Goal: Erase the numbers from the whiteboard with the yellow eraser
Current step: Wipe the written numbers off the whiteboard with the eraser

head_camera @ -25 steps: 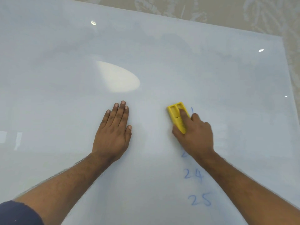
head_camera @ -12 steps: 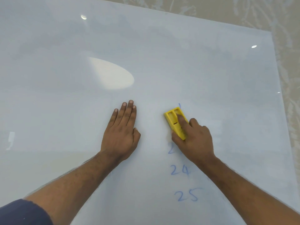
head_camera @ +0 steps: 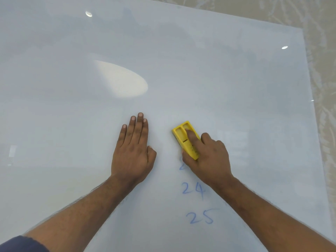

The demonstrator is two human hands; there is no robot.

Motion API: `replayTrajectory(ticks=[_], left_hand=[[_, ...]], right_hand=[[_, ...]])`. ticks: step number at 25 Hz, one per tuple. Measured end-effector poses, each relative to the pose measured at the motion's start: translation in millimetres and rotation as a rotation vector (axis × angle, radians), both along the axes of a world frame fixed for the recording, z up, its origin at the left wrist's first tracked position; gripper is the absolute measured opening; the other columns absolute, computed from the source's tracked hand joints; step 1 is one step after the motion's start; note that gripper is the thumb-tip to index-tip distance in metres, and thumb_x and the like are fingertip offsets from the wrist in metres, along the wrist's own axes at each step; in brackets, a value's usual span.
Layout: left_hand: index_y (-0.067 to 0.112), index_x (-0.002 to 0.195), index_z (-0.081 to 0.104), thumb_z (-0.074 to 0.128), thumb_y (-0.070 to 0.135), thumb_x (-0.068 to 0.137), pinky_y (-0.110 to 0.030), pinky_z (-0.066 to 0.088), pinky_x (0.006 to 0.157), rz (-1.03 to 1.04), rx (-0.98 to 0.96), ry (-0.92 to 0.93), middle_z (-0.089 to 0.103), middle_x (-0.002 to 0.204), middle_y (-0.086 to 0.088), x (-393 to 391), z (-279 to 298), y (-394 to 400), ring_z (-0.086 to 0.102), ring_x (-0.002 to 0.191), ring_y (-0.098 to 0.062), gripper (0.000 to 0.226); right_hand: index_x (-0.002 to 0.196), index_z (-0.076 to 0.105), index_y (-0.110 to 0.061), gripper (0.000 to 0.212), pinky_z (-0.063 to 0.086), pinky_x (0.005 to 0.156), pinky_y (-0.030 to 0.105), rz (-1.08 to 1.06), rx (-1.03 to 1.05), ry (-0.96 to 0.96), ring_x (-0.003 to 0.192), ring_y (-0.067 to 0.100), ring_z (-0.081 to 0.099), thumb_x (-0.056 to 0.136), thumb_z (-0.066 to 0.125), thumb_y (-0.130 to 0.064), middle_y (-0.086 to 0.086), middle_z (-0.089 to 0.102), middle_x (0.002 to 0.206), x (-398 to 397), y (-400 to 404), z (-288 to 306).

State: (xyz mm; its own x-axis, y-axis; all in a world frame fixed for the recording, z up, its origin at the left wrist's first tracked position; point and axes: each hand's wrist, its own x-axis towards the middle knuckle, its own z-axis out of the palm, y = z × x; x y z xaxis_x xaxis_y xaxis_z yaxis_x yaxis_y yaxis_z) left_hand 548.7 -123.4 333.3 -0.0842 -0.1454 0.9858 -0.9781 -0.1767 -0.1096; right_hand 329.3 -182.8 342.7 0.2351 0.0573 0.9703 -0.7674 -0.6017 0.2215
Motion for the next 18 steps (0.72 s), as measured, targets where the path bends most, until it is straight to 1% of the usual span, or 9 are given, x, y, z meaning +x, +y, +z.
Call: replayTrajectory(ticks=[2,4,6,7,8,10,13,16,18], left_hand=[[0.003,0.158,0.018,0.032,0.023,0.092,-0.048,0.017,0.126,0.005,0.012,-0.021,0.014,0.168,-0.012,1,-7,1,0.012,0.156,-0.027,0.07],[0.004,0.158,0.015,0.033,0.025,0.094,-0.048,0.017,0.126,0.006,0.031,-0.019,0.011,0.168,-0.011,-1,-15,1,0.01,0.156,-0.026,0.07],[0.004,0.158,0.015,0.034,0.027,0.096,-0.047,0.016,0.127,0.013,0.036,-0.007,0.01,0.169,-0.01,-3,-21,1,0.008,0.157,-0.025,0.069],[0.004,0.158,0.015,0.034,0.027,0.096,-0.047,0.016,0.127,0.02,0.034,-0.001,0.011,0.169,-0.01,-3,-22,0,0.008,0.157,-0.025,0.069],[0.004,0.158,0.016,0.033,0.028,0.097,-0.047,0.016,0.126,0.024,0.03,0.003,0.012,0.168,-0.01,-4,-23,0,0.009,0.156,-0.025,0.068],[0.004,0.158,0.018,0.033,0.029,0.097,-0.047,0.016,0.126,0.028,0.022,0.004,0.014,0.168,-0.011,-4,-24,-1,0.01,0.156,-0.026,0.067],[0.005,0.158,0.017,0.033,0.032,0.099,-0.047,0.015,0.127,0.024,0.024,-0.003,0.013,0.168,-0.01,-3,-28,-1,0.01,0.156,-0.025,0.067],[0.005,0.158,0.018,0.033,0.034,0.1,-0.046,0.015,0.126,0.022,0.023,-0.021,0.014,0.168,-0.01,-1,-37,0,0.011,0.156,-0.025,0.067],[0.006,0.159,0.017,0.031,0.036,0.101,-0.045,0.014,0.127,0.022,0.032,-0.03,0.012,0.169,-0.009,1,-43,1,0.01,0.157,-0.024,0.067]], right_hand=[[0.128,0.057,-0.016,0.056,0.037,0.055,0.035,-0.053,-0.024,0.003,0.055,0.032,0.051,0.082,0.05,-0.049,0.009,0.051,0.077,-20,-9,-3],[0.13,0.056,-0.016,0.057,0.037,0.057,0.035,-0.045,0.046,-0.147,0.055,0.033,0.05,0.082,0.054,-0.047,0.009,0.049,0.077,-32,-15,7],[0.132,0.054,-0.017,0.058,0.038,0.059,0.036,0.005,0.144,-0.306,0.056,0.033,0.047,0.083,0.053,-0.048,0.008,0.046,0.079,-29,-14,23],[0.132,0.053,-0.017,0.058,0.039,0.06,0.037,0.018,0.156,-0.338,0.057,0.033,0.048,0.083,0.052,-0.048,0.009,0.047,0.08,-22,-11,28],[0.132,0.054,-0.016,0.058,0.04,0.061,0.038,0.022,0.138,-0.327,0.058,0.034,0.05,0.083,0.053,-0.048,0.011,0.05,0.082,-12,-7,29],[0.13,0.056,-0.015,0.057,0.041,0.06,0.039,0.015,0.059,-0.205,0.06,0.035,0.054,0.082,0.055,-0.046,0.014,0.053,0.083,8,1,18],[0.129,0.057,-0.017,0.055,0.036,0.056,0.035,0.028,-0.008,-0.017,0.056,0.03,0.05,0.082,0.057,-0.044,0.008,0.051,0.078,22,6,-21],[0.13,0.056,-0.021,0.053,0.034,0.056,0.035,-0.006,-0.052,0.106,0.054,0.029,0.047,0.083,0.054,-0.046,0.006,0.049,0.076,1,-1,-51],[0.129,0.057,-0.02,0.054,0.037,0.056,0.036,-0.056,-0.074,0.109,0.055,0.031,0.05,0.083,0.052,-0.047,0.008,0.051,0.075,-23,-11,-52]])
